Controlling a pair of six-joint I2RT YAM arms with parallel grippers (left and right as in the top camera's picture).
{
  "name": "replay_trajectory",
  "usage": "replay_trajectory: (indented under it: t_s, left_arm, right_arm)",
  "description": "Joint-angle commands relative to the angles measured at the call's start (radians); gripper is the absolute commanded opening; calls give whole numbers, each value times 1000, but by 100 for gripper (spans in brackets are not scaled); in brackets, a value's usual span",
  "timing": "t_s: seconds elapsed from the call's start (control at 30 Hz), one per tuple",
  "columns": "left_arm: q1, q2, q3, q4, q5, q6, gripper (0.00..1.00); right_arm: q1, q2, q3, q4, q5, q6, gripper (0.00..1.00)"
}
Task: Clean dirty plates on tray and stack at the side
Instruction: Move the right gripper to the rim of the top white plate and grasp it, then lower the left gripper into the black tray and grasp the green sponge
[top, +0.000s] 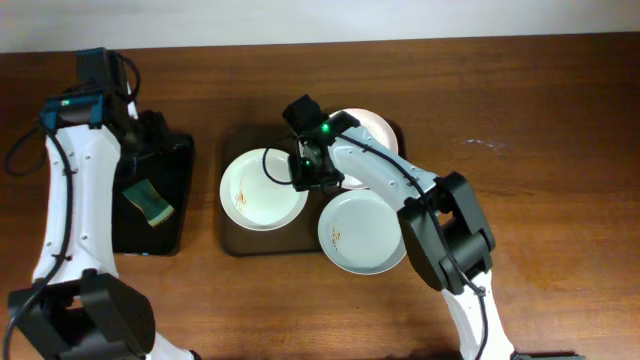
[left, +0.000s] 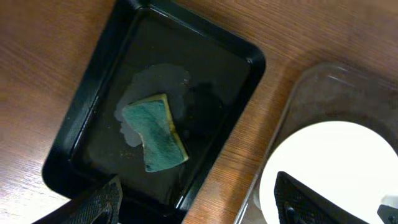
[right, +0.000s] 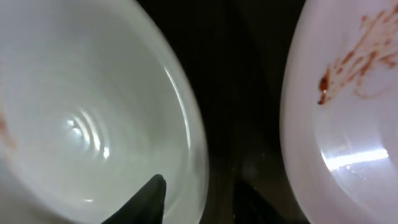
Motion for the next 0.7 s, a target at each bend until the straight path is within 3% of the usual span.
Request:
replay_trajectory:
  t_s: [0.0,0.07,0.23,0.37,0.4,0.5,0.67]
  left_arm:
    - [10,32,14,-2,-11,-17,76]
    - [9,54,14,-2,-11,-17,77]
    - [10,129,11,-5,-10,-17,77]
    - [10,180,-4,-23,-11,-17,76]
    - [11,192,-9,-24,-11,-18,72]
    - [37,249,-53,-13,-62,-154,70]
    - [92,299,-106,40,-59,-194,69]
  right_arm:
    - [10,33,-11,18,15,8,31]
    - [11,36,-12,30,16,8,29]
    - [13,70,-29,74,16,68,4]
    - [10,74,-29,68,16,86,4]
    - [10,74,-29,68,16,86,4]
    - [10,74,-29,67,16,85,4]
    - [10,74,-29,67,16,85,4]
